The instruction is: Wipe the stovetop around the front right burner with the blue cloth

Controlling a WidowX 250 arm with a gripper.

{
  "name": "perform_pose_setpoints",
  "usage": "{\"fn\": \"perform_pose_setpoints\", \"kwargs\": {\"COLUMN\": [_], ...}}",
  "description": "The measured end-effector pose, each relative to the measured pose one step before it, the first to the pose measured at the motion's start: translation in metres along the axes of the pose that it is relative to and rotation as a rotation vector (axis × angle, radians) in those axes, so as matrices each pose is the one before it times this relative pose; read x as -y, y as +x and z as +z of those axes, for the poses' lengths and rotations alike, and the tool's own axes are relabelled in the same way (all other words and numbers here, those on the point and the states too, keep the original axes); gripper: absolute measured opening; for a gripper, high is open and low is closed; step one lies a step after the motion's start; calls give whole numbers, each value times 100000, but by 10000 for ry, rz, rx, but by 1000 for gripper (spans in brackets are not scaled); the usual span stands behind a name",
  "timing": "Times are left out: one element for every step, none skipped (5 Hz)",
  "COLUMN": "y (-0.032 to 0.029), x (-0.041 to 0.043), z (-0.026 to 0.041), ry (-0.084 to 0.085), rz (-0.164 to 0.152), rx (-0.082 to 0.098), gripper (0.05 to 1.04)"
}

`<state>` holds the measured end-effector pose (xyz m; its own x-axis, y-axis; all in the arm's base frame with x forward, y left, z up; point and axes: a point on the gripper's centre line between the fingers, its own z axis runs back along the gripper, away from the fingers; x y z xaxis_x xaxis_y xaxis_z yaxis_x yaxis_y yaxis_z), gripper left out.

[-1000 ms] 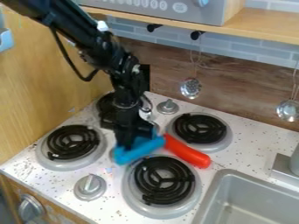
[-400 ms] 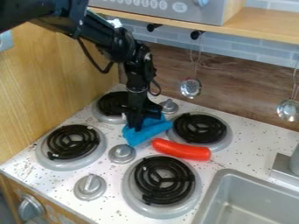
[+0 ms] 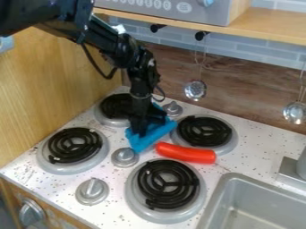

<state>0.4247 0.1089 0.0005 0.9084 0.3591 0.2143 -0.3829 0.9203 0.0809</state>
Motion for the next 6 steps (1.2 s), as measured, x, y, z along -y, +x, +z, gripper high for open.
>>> {"fn": "perform_pose_setpoints", "kwargs": {"y": [-2515,-2959,-2593,-2969,-2109,-1139], "x": [-333,188,256,-581,-379,72], "z": [740,1243,900,134,-188,17], "ry": [-97,-65,-16,178,330,302], "rz": [-95,-437,-511,-344,-490,-370], "rx": [-82,-114,-37,-121,-78,-17], "gripper": [78,78,78,78,78,78]}}
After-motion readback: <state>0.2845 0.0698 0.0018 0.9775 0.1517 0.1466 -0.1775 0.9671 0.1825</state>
